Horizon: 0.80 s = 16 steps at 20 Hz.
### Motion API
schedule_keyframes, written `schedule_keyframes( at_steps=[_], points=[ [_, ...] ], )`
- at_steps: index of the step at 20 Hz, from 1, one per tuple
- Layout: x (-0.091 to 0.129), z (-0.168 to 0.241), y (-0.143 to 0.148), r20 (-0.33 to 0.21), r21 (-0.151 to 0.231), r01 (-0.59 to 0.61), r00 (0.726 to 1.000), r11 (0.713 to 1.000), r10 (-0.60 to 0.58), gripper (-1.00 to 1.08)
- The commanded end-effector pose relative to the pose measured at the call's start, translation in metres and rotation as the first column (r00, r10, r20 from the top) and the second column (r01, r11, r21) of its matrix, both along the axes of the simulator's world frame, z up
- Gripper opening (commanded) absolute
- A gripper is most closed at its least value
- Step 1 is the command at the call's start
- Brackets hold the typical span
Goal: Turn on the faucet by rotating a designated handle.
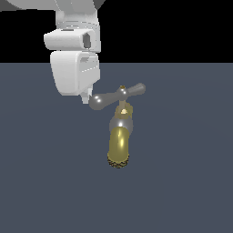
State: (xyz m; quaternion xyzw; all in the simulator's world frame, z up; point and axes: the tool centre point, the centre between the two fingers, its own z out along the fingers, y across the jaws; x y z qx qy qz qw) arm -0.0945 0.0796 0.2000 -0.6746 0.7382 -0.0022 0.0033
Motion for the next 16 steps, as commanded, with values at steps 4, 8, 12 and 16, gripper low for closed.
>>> schedule_keyframes(
  at_steps=[4, 8, 12, 16],
  points=[
    [-0.016, -0.001, -0.019, -0.006, -0.002, 0.019, 1.0, 1.0, -0.019, -1.0],
    [-0.027, -0.001, -0.025, -0.006, -0.001, 0.018, 1.0, 1.0, -0.018, -1.0],
    [-0.038, -0.001, -0.031, -0.007, -0.001, 0.018, 1.0, 1.0, -0.018, -1.0],
    [-0.039, 0.0, -0.028, -0.004, -0.001, 0.0, 1.0, 1.0, 0.0, -1.0]
  ],
)
